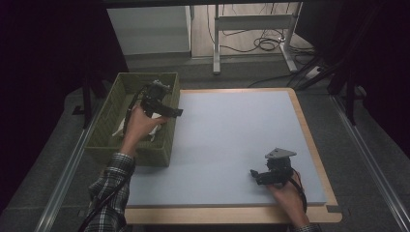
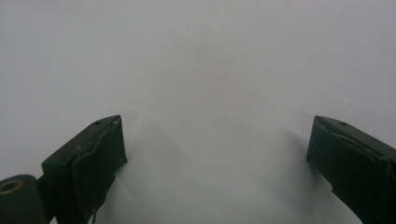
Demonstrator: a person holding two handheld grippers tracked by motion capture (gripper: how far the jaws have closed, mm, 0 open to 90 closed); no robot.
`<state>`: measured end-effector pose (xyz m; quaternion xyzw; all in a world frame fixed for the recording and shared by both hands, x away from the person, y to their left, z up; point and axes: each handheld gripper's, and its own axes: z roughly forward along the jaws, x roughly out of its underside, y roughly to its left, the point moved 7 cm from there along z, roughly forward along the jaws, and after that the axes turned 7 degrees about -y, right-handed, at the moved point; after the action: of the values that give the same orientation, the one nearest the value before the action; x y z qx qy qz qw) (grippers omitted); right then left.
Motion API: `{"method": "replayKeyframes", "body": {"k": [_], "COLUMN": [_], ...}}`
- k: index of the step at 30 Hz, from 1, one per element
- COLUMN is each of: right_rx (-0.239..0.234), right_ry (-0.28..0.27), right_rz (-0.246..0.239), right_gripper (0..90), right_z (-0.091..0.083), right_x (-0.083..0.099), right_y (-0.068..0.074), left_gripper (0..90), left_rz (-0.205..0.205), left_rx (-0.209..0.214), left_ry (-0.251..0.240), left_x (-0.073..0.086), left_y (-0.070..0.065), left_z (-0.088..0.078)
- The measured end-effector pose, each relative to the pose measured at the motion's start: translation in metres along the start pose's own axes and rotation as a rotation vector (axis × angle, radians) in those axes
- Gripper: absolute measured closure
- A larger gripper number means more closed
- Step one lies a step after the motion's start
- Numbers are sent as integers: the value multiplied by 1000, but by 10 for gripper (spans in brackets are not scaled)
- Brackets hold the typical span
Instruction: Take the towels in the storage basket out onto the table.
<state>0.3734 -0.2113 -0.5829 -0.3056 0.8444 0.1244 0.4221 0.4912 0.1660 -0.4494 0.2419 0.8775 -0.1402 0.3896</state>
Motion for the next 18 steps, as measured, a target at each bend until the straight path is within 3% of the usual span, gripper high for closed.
{"method": "replayKeyframes", "body": {"k": [2,6,7,9,10,12,15,18], "right_rx": [0,0,0,0,0,0,0,0], "right_ry": [0,0,0,0,0,0,0,0], "right_rz": [0,0,0,0,0,0,0,0], "right_gripper": [46,46,46,46,46,46,46,46], "right_z": [0,0,0,0,0,0,0,0], "right_x": [0,0,0,0,0,0,0,0], "right_y": [0,0,0,0,0,0,0,0], "left_gripper": [20,20,20,20,20,20,20,20], "left_rz": [-7,-40,-51,-56,-72,-91,-106,-122], "left_rx": [-10,-49,-70,-79,-97,-110,-121,-121], "left_ry": [3,15,26,31,47,62,83,137], "left_x": [1,9,15,17,24,32,40,56], "left_y": [5,28,39,45,56,66,74,88], "left_z": [-1,-3,-4,-4,-3,-1,2,11]}}
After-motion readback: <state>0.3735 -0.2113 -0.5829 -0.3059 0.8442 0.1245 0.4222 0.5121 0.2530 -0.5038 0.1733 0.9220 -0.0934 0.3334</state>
